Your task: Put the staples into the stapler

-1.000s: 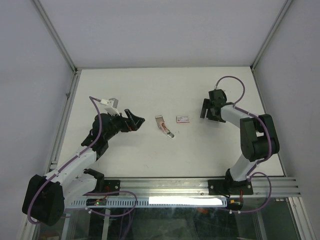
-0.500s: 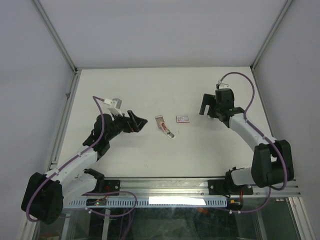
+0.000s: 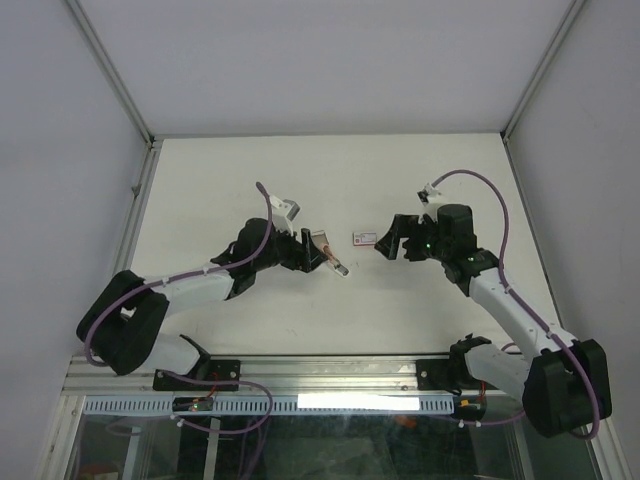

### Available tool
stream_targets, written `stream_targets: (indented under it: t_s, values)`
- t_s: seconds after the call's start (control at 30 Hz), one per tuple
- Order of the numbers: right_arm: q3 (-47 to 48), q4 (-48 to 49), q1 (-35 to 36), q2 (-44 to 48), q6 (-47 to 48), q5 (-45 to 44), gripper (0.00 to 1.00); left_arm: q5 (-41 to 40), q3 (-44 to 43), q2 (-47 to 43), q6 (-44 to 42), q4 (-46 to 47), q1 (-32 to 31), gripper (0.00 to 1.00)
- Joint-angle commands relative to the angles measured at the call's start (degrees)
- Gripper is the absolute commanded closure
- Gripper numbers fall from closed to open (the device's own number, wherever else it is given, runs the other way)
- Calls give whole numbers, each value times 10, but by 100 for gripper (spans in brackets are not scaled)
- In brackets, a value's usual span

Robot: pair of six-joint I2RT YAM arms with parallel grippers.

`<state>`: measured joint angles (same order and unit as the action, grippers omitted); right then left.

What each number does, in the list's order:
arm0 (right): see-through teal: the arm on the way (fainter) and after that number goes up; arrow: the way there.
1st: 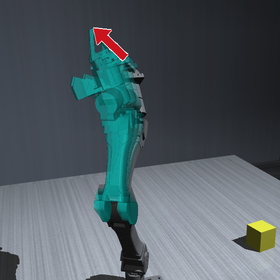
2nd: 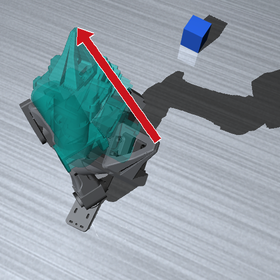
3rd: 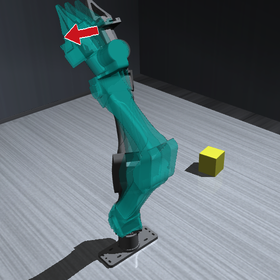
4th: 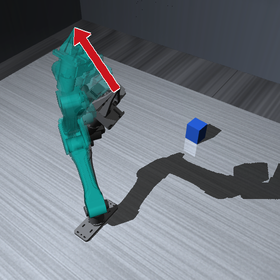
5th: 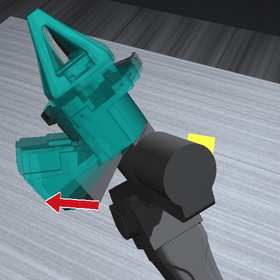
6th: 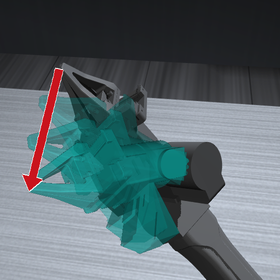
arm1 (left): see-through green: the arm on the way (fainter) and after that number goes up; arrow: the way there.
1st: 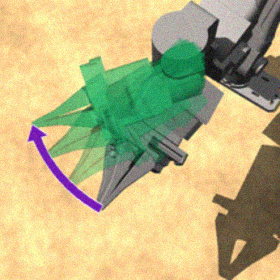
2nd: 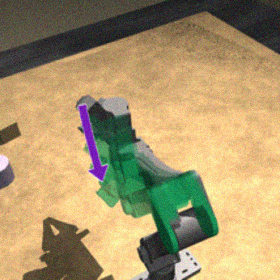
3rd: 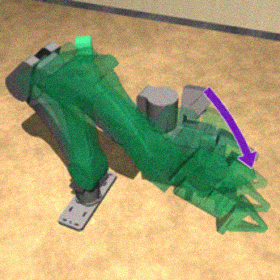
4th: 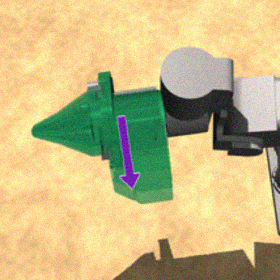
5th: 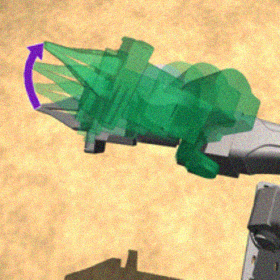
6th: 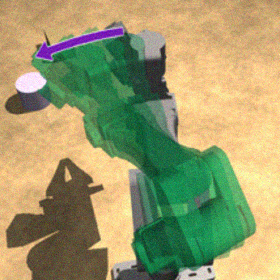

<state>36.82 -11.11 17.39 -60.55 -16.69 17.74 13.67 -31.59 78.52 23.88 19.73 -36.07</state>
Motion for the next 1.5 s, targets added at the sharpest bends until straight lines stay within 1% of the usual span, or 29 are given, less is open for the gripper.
stream_targets:
  t_s: [0.0,0.13,0.4,0.53,0.7,0.73,0.8,0.9,1.0,1.2,1.33,1.47]
  values:
    - [-21,58,7,29,-16,76,7,-2,-47,52,-23,56,-6,31]
    - [-34,69,9,37,-18,85,8,10,-68,95,-17,67,-7,37]
    - [-51,77,10,31,-17,99,8,43,-90,148,-16,96,-8,46]
    - [-60,81,11,34,-31,110,8,61,-102,170,-18,104,-8,57]
    - [-69,83,12,45,-42,113,8,60,-101,179,-18,104,-9,72]
    - [-72,84,12,45,-43,114,8,59,-100,179,-18,104,-9,77]
    - [-81,92,12,44,-42,118,8,56,-94,176,-17,104,-9,83]
    - [-103,121,21,37,-42,118,8,45,-83,164,-20,105,-10,87]
    - [-119,147,39,20,-56,111,8,-2,-71,134,-43,87,-25,89]
    - [-136,188,106,-4,-86,47,8,-184,-73,79,-97,-19,-87,89]
    - [-141,203,124,-14,-96,21,8,-279,-88,70,-116,-71,-132,89]
    - [-147,201,128,0,-105,-14,9,-359,-110,88,-133,-106,-170,90]
